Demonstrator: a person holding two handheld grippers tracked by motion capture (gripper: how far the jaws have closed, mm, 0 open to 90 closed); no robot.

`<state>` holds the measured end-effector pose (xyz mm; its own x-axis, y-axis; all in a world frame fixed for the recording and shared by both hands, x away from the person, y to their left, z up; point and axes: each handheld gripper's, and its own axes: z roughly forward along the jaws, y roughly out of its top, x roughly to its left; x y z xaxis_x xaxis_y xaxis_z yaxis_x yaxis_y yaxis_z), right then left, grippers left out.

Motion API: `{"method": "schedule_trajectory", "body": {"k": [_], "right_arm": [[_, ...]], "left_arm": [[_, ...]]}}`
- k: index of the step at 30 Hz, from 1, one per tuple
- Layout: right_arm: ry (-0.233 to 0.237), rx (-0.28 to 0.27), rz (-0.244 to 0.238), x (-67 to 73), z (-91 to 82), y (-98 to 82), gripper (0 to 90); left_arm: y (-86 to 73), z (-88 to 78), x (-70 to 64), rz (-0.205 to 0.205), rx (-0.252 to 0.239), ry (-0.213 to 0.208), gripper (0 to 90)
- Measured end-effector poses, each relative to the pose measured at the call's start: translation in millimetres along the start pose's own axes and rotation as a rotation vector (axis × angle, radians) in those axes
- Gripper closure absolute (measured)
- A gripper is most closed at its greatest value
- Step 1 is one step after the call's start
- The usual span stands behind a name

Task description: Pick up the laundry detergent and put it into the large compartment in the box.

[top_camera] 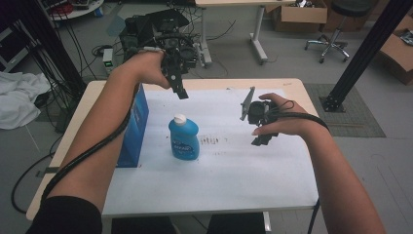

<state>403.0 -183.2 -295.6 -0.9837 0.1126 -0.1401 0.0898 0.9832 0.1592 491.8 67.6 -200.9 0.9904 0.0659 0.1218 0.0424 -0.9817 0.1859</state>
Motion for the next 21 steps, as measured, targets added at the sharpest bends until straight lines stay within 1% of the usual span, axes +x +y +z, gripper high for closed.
{"method": "schedule_trajectory", "body": {"k": [4,6,9,10,11,13,21], "right_arm": [[0.0,0.002,0.001,0.5,0.9,0.8,16.1],[0.002,0.006,0.006,0.3,1.4,0.5,16.1],[0.001,0.01,0.008,-0.5,1.6,-0.1,16.0],[0.003,0.013,0.01,-1.0,2.3,-1.6,16.1],[0.006,0.015,0.013,-1.3,2.5,-2.5,16.1],[0.006,0.02,0.017,-2.1,2.1,-4.3,16.1],[0.0,0.008,0.023,-2.8,-0.7,-6.3,16.1]], "left_arm": [[-1.9,-2.1,-4.3,0.009,0.001,0.002,0.1],[-4.1,-4.8,-8.6,0.016,0.002,0.0,0.1],[-4.9,-5.9,-11.6,0.02,0.012,-0.007,0.1],[-5.7,-7.6,-15.1,0.027,0.025,-0.004,0.1],[-6.3,-8.9,-16.9,0.027,0.026,-0.005,0.1],[-7.2,-10.2,-18.3,0.029,0.022,-0.005,0.1],[-12.5,-19.5,-28.6,0.031,0.015,0.001,0.1]]}}
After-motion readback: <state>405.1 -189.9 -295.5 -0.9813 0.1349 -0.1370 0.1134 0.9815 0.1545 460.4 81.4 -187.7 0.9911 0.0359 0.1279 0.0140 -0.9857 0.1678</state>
